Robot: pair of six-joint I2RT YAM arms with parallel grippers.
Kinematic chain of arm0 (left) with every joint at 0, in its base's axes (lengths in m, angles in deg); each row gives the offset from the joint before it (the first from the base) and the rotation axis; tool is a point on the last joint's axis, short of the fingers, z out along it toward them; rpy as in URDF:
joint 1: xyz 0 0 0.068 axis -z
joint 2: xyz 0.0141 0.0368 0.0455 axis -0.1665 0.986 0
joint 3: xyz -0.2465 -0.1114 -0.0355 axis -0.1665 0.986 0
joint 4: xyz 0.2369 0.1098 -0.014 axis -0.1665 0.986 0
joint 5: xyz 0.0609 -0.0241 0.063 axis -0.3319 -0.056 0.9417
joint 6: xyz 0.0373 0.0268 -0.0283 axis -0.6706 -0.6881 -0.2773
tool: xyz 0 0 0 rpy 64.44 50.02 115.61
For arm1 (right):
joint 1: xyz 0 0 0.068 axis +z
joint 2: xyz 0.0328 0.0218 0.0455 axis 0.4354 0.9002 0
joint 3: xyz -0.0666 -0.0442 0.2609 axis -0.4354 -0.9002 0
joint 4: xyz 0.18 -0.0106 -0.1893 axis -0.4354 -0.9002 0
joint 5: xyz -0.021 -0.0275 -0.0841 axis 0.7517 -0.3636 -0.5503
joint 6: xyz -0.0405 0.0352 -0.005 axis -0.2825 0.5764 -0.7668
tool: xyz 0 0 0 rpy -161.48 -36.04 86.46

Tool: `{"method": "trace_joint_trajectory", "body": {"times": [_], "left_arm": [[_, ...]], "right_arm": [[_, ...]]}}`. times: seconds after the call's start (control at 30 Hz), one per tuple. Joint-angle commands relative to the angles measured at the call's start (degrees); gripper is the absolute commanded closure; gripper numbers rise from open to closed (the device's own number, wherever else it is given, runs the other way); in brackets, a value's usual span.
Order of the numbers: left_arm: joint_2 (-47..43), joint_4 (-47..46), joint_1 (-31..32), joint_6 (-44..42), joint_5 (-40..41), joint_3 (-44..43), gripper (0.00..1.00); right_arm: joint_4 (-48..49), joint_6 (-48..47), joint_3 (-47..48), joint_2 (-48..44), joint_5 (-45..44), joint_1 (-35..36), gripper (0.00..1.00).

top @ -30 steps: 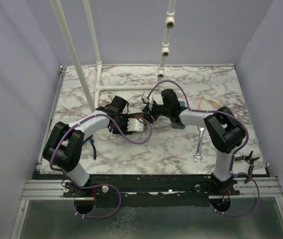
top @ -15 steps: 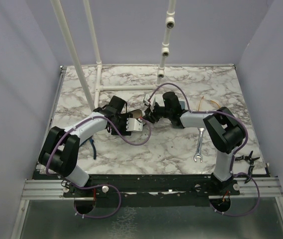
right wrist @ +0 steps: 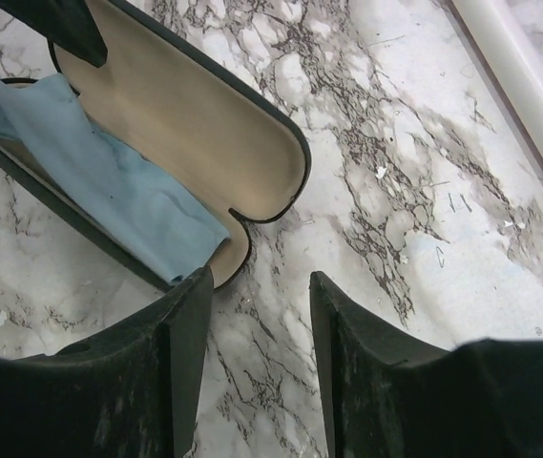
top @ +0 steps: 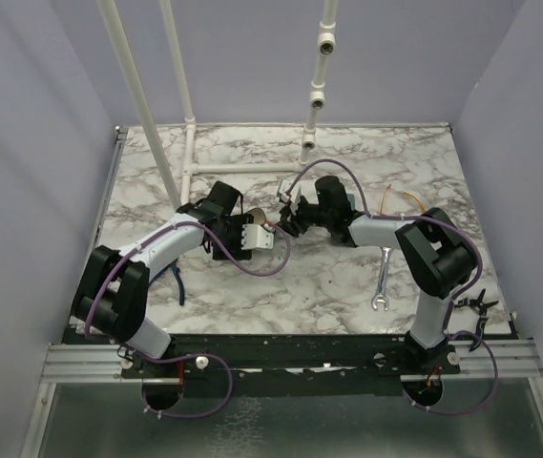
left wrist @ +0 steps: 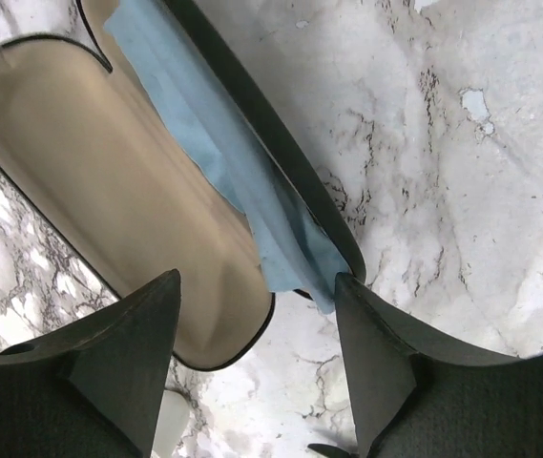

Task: Organize the sunglasses
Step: Place the glasses cleaning cloth in the sunglasses case, then fold the sunglasses at the center of the board.

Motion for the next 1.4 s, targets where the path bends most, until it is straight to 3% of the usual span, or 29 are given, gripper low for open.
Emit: {"method": "trace_joint_trajectory", "body": {"times": [0.0, 0.67, 0.9, 1.07, 1.2, 1.37], "left_arm": [[-2.2, 2.5, 0.1, 0.9, -3.1, -2.2, 0.32], [-3.8, 1.5, 0.1, 5.8, -7.5, -4.4, 0.31], [-2.6, -0.5, 0.0, 12.9, -3.8, -6.1, 0.35], [-2.3, -2.3, -0.1, 18.8, -2.3, -7.3, 0.36], [-2.8, -2.7, -0.5, 24.2, -1.4, -9.5, 0.35], [-3.7, -2.6, -0.9, 27.1, -1.6, -10.7, 0.29]], "right_arm": [[1.1, -0.1, -1.4, -2.3, -1.1, 0.4, 0.49], [0.4, 4.0, -2.3, -6.6, -2.3, 0.3, 0.44], [-4.6, 14.0, -0.9, -11.5, -9.5, -1.1, 0.44], [-12.6, 24.6, 1.0, -16.5, -21.6, -8.0, 0.44], [-26.5, 32.9, 4.4, -18.4, -36.8, -18.1, 0.42], [-37.2, 38.4, 6.4, -16.7, -41.7, -33.6, 0.33]]}}
